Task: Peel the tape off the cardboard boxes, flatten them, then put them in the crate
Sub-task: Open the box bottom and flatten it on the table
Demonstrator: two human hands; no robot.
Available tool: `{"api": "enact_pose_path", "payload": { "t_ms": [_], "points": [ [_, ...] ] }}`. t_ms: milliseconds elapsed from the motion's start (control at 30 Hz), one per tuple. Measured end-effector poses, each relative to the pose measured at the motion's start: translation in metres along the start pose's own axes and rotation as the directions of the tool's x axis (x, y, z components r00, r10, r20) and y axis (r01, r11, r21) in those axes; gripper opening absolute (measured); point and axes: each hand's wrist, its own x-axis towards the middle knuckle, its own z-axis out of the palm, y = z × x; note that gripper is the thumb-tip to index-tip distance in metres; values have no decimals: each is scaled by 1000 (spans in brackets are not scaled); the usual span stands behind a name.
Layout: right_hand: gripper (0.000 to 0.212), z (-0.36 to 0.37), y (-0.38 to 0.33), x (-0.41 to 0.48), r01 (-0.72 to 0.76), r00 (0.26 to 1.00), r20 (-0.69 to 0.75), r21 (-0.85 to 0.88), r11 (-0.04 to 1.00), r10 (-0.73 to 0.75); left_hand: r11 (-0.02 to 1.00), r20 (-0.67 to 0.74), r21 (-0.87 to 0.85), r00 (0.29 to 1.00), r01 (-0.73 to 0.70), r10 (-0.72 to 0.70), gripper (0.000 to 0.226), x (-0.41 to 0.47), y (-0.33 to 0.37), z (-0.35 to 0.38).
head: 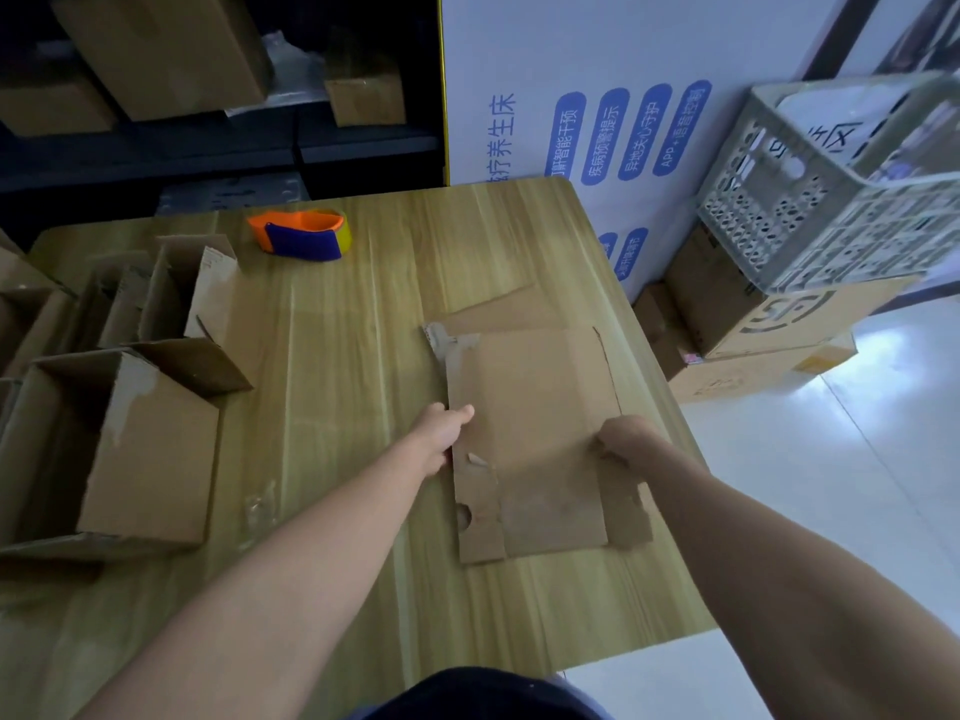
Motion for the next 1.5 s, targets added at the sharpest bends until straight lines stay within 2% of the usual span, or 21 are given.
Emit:
{"api": "enact_pose_path", "payload": {
  "t_ms": [33,100,167,300,367,433,533,633,700,767,867,933,1000,1100,1200,1267,1333,1400,1467,1500],
  "points": [
    [23,0,-3,-1,-2,1000,20,46,999,1,998,-21,-51,999,-37,36,47,4,4,0],
    [16,1,-10,8,41,999,22,277,960,-49,988,-85,-98,990,-119,111,62,15,15,-2],
    [20,3,-19,17,101,994,-8,458,883,-109,984,-127,-47,978,-174,167,70,22,27,-7],
    [10,1,-40,19,177,984,-113,538,824,-138,971,-282,17,930,-239,234,54,25,43,-18],
    [13,-4,-40,16,166,982,-159,499,850,-99,967,-350,18,904,-255,245,38,13,46,-15],
    [20,-11,-29,12,127,984,-167,395,910,-65,980,-316,96,928,-174,196,34,0,36,-8],
    [22,-21,-1,3,-9,995,-96,149,989,23,982,-114,188,993,15,7,36,-17,6,-1],
    [16,-28,25,-15,-61,992,100,-199,978,82,945,90,318,990,75,-109,10,-32,-20,4],
    [14,-29,40,-24,-142,967,164,-286,948,195,904,121,416,980,97,-161,17,-36,-31,10],
    [18,-26,50,-27,-160,949,202,-360,919,244,864,116,486,970,132,-213,17,-37,-38,15],
    [14,-16,46,-26,-133,968,165,-309,942,191,850,65,494,967,183,-247,12,-31,-40,17],
    [31,-8,35,-21,-137,981,94,-273,952,168,881,-19,439,982,176,-187,12,-22,-35,11],
    [29,-2,23,-9,-71,997,31,-180,981,78,914,-139,391,989,109,-59,9,-12,-26,2],
    [27,8,3,0,26,998,-53,-74,997,-29,922,-269,388,957,7,106,7,1,-10,-11],
    [27,11,-2,-1,39,997,-57,-62,997,-43,926,-234,376,969,13,81,12,-4,-4,-17],
    [6,9,5,0,14,999,-34,-72,997,-17,937,-168,348,985,17,44,23,-8,-9,-15],
    [15,8,13,-1,-49,997,-59,-120,992,42,922,-155,386,985,-6,71,21,-14,-18,-9],
    [28,10,15,-7,-117,986,-138,-181,976,93,793,-154,597,953,-121,261,36,-16,-30,-5],
    [42,17,15,-10,-139,969,-233,-227,964,85,596,-34,761,902,-255,430,53,-16,-40,-4],
    [44,22,15,-11,-133,964,-259,-260,956,64,533,25,796,896,-286,444,56,-16,-43,-4]
  ]
}}
